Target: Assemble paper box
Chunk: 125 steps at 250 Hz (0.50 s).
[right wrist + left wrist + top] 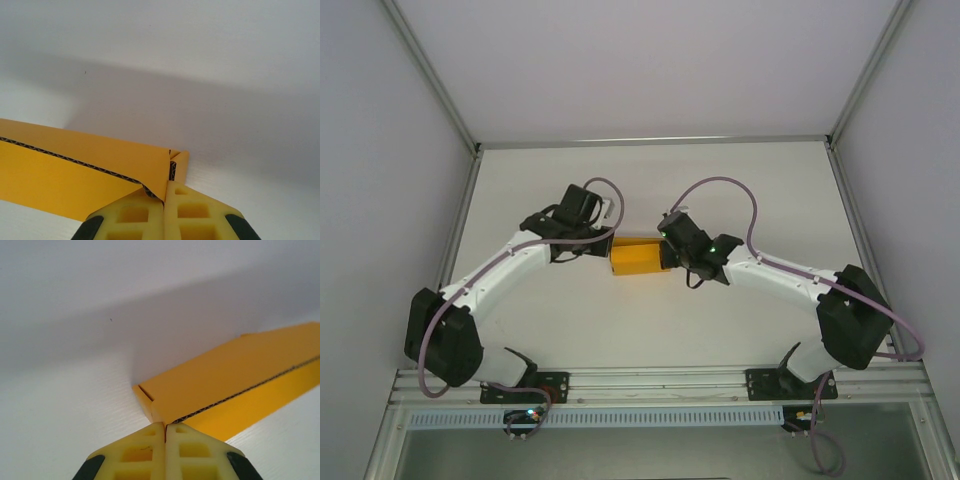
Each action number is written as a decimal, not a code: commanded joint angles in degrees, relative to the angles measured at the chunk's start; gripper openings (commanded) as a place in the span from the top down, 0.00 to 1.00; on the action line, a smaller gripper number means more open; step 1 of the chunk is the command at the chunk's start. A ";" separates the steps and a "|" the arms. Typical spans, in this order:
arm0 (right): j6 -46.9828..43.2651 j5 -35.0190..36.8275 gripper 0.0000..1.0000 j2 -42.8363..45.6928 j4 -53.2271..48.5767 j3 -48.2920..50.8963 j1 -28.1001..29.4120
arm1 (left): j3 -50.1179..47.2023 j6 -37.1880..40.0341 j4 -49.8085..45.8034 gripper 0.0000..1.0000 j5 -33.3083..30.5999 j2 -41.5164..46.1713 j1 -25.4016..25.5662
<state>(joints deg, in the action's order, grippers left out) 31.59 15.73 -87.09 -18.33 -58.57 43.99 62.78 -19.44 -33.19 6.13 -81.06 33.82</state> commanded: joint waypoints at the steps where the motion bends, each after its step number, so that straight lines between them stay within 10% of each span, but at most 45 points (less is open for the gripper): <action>1: 3.73 0.80 1.00 -2.69 -12.80 2.49 0.57 | -0.72 -11.14 -2.25 1.00 -2.51 -1.65 0.28; 125: 2.83 2.46 1.00 -1.53 -8.91 5.05 1.96 | -5.13 -12.68 -2.56 1.00 -4.81 -2.59 3.90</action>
<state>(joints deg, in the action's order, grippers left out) 34.72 18.24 -87.05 -18.76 -58.43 45.08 61.71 -31.33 -30.37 3.77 -81.41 35.77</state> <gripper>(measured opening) 0.046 0.049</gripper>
